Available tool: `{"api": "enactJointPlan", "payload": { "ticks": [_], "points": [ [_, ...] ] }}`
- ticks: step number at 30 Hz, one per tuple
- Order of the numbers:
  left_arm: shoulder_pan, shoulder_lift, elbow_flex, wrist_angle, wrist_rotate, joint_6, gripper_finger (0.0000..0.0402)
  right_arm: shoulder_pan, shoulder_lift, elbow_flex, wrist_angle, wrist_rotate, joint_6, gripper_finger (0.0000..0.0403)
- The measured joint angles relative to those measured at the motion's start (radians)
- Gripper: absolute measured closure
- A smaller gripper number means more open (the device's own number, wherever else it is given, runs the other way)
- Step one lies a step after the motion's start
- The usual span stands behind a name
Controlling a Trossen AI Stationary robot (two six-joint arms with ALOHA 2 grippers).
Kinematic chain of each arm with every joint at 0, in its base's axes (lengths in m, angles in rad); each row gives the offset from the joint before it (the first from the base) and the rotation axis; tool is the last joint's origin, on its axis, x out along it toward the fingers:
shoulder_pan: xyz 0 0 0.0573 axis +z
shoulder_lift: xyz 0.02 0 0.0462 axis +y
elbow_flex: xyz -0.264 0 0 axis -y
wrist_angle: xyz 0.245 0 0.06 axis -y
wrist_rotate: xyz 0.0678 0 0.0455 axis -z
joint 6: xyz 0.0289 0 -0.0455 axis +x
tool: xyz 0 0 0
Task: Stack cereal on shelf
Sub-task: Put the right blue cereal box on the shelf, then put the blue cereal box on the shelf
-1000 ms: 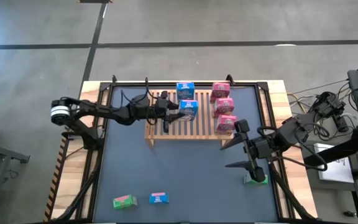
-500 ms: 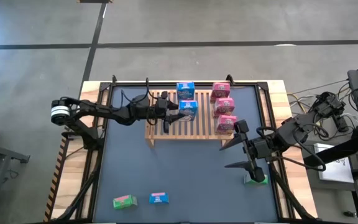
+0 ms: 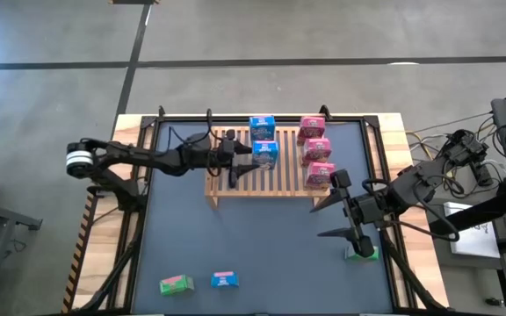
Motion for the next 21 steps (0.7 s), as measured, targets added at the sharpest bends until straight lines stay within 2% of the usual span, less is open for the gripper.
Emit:
{"api": "enactJointPlan", "payload": {
  "ticks": [6,15,18,21],
  "points": [
    [0.001,-0.094,0.000,-0.151,-0.009,0.031,0.0164,0.000,0.000,-0.002,-0.001,0.000,0.000,0.0167],
    [-0.018,-0.376,0.000,-0.571,-0.030,0.053,0.0164,0.000,0.000,-0.002,-0.002,0.000,0.007,0.0167],
    [-0.108,-0.460,0.000,-0.711,-0.033,0.024,0.0168,0.000,0.000,-0.002,-0.004,0.000,0.007,0.0167],
    [-0.272,-0.509,0.000,-0.809,-0.134,-0.020,0.0170,0.000,0.000,-0.002,-0.005,0.000,0.007,0.0167]
  ]
}}
